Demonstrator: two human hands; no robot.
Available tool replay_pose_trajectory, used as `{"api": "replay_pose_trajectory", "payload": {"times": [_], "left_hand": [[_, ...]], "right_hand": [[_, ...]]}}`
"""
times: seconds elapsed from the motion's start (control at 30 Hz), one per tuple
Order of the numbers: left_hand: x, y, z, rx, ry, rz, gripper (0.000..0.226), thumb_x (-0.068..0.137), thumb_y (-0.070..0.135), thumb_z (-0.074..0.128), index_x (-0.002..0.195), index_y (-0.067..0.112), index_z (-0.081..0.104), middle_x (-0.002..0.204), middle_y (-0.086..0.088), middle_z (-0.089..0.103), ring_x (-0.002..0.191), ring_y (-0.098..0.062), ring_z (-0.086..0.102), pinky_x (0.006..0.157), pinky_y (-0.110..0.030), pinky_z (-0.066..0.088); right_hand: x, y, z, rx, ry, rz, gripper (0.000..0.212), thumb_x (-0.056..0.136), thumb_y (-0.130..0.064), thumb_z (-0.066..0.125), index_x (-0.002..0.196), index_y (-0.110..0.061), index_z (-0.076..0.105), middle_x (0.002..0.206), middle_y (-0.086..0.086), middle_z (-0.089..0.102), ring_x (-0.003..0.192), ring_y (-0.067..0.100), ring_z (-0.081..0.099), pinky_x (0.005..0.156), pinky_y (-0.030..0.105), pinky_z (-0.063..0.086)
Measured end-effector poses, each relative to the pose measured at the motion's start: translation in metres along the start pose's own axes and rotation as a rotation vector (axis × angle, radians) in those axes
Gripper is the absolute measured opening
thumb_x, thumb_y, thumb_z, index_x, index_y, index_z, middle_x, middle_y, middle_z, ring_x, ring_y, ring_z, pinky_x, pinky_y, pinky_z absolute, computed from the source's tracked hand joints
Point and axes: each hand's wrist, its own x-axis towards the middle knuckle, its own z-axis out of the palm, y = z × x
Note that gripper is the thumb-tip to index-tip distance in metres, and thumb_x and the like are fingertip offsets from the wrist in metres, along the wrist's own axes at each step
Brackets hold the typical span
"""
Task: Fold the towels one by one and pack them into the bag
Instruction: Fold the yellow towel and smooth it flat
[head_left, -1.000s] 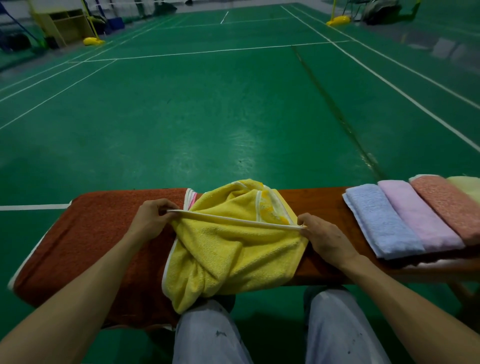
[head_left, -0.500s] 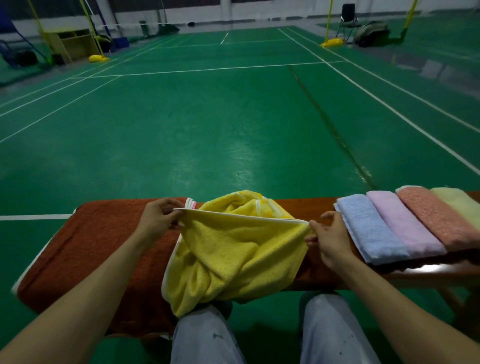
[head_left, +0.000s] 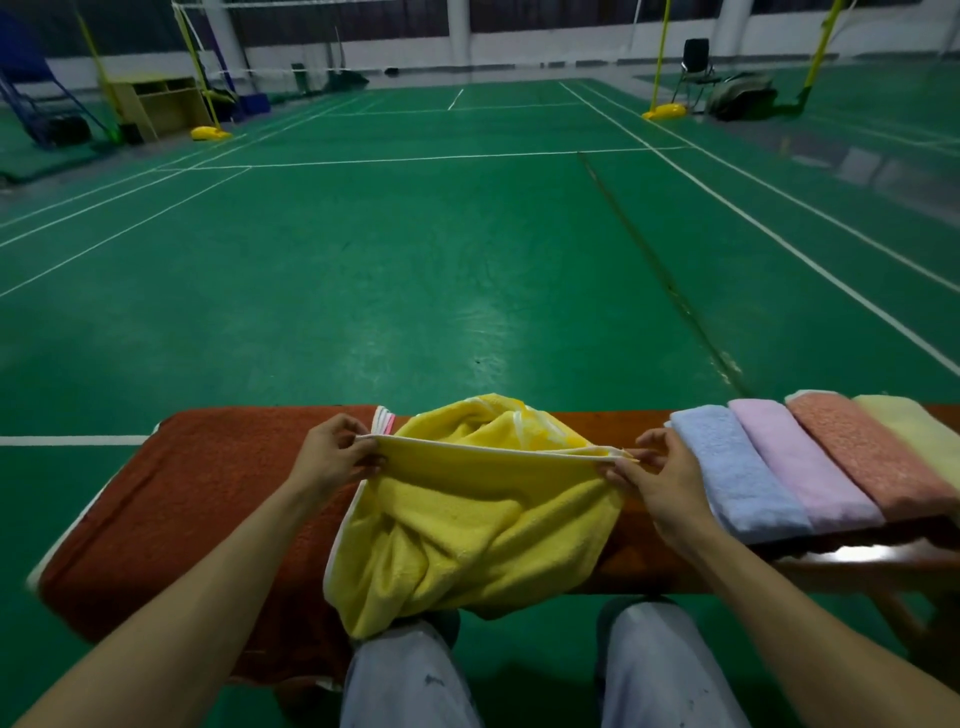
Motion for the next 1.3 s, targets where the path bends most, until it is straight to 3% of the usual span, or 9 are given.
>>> {"api": "replay_pose_trajectory", "payload": {"times": [0.13,0.3,0.53,0.63,0.73,0.87,1.07,1.17,1.3], "left_hand": [[0.017,0.001,0.018,-0.094,0.023,0.018,0.009,0.086,-0.006,0.063,0.089,0.0,0.057,0.09,-0.019,0.066,0.064,-0.022,0.068,0.054,-0.025,0.058],[0.062,0.002,0.053,-0.257,0.076,-0.024,0.012,0.088,-0.007,0.06,0.083,0.003,0.055,0.075,-0.017,0.062,0.048,-0.013,0.064,0.051,-0.022,0.056],[0.144,0.0,0.09,-0.344,0.082,-0.079,0.008,0.092,-0.005,0.057,0.089,0.003,0.057,0.073,-0.016,0.066,0.054,-0.017,0.066,0.057,-0.024,0.058],[0.173,0.002,0.101,-0.353,0.06,-0.067,0.006,0.093,-0.005,0.055,0.093,0.001,0.055,0.06,-0.009,0.068,0.053,-0.016,0.067,0.056,-0.024,0.058],[0.198,0.005,0.107,-0.348,0.056,-0.056,0.006,0.093,-0.004,0.054,0.093,0.002,0.055,0.066,-0.011,0.067,0.052,-0.014,0.066,0.054,-0.023,0.057],[0.222,0.012,0.108,-0.321,0.072,-0.014,0.013,0.093,-0.005,0.055,0.086,0.006,0.055,0.073,-0.015,0.062,0.049,-0.011,0.064,0.051,-0.02,0.055],[0.234,0.019,0.102,-0.364,0.087,0.038,0.016,0.091,-0.005,0.056,0.085,0.009,0.057,0.064,-0.004,0.07,0.055,-0.011,0.067,0.059,-0.021,0.057],[0.229,0.018,0.096,-0.38,0.101,0.041,0.017,0.09,-0.007,0.057,0.083,0.008,0.057,0.069,-0.008,0.069,0.058,-0.013,0.068,0.063,-0.022,0.057],[0.218,0.012,0.089,-0.394,0.118,0.014,0.017,0.089,-0.01,0.058,0.083,0.006,0.055,0.058,-0.003,0.069,0.055,-0.012,0.068,0.062,-0.02,0.058]], "right_hand": [[0.024,-0.009,0.001,0.161,0.109,0.077,0.031,0.088,0.008,0.062,0.107,-0.008,0.044,0.104,0.022,0.058,0.07,0.024,0.071,0.052,0.03,0.06],[0.077,-0.011,0.009,0.158,0.191,0.033,0.028,0.092,0.005,0.06,0.105,-0.01,0.04,0.091,0.021,0.058,0.052,0.013,0.069,0.042,0.024,0.053],[0.178,-0.011,0.01,-0.03,0.207,-0.08,0.028,0.092,-0.004,0.065,0.09,-0.021,0.043,0.092,0.026,0.062,0.054,0.018,0.069,0.046,0.026,0.055],[0.213,-0.015,0.014,-0.084,0.216,-0.104,0.023,0.092,-0.009,0.066,0.098,-0.015,0.045,0.093,0.022,0.064,0.056,0.02,0.07,0.049,0.027,0.057],[0.24,-0.014,0.018,-0.118,0.23,-0.118,0.025,0.092,-0.012,0.067,0.105,-0.015,0.047,0.094,0.019,0.065,0.06,0.02,0.071,0.053,0.027,0.059],[0.268,-0.018,0.027,-0.055,0.23,-0.122,0.025,0.091,-0.012,0.067,0.101,-0.017,0.045,0.095,0.016,0.063,0.063,0.022,0.072,0.054,0.027,0.058],[0.278,-0.022,0.04,0.104,0.241,-0.122,0.022,0.09,-0.006,0.067,0.091,-0.017,0.048,0.092,0.009,0.061,0.068,0.017,0.072,0.064,0.023,0.058],[0.275,-0.02,0.044,0.107,0.242,-0.129,0.024,0.09,-0.002,0.067,0.085,-0.017,0.047,0.092,0.007,0.056,0.074,0.017,0.069,0.065,0.021,0.057],[0.267,-0.011,0.046,0.094,0.211,-0.128,0.028,0.087,0.002,0.069,0.083,-0.016,0.047,0.093,0.007,0.053,0.085,0.023,0.066,0.068,0.023,0.058]]}}
